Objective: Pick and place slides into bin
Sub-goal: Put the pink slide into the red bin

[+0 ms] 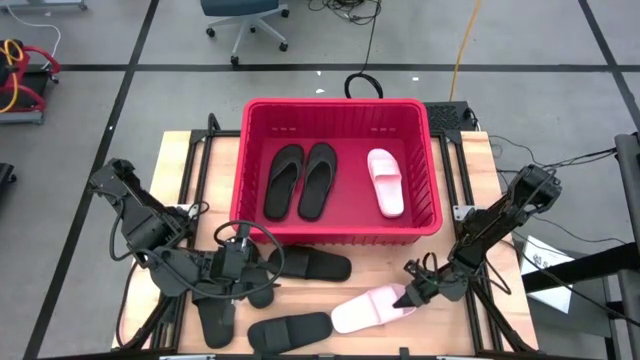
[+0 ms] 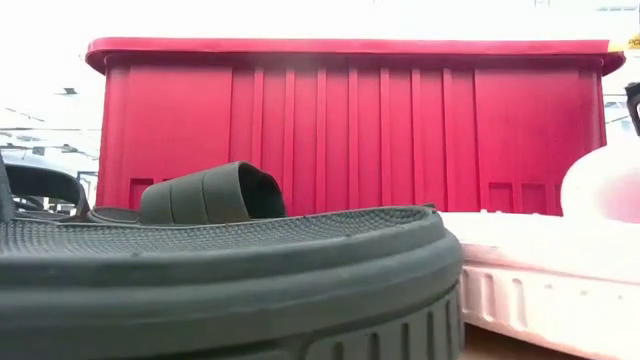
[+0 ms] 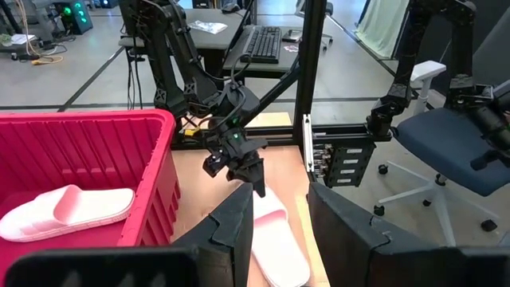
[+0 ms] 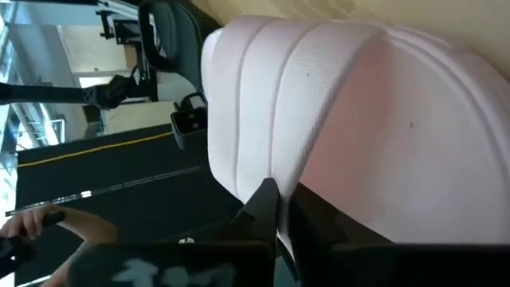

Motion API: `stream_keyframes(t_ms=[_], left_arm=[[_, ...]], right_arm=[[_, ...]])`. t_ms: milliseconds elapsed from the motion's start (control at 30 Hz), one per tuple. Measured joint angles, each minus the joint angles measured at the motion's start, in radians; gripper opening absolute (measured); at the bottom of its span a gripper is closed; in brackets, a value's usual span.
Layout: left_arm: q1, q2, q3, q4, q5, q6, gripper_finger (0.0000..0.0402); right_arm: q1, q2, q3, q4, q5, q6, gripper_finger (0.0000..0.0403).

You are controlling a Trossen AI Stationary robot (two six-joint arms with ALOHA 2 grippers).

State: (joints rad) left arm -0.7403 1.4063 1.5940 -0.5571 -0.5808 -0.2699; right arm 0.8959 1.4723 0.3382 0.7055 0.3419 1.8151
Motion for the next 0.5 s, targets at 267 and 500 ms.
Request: stream_keyframes(t_ms=[267, 500], left_arm=[[0.0, 0.0, 0.0, 0.0, 0.0, 0.0, 0.0122], [0.0, 0.0, 0.0, 0.0, 0.001, 0.006, 0.0122]], right_arm=[[0.0, -0.004, 0.0, 0.033, 0.048, -0.025, 0.0003], [0.0, -0.077, 0.0, 0.044, 0.062, -0.083, 0.0002]])
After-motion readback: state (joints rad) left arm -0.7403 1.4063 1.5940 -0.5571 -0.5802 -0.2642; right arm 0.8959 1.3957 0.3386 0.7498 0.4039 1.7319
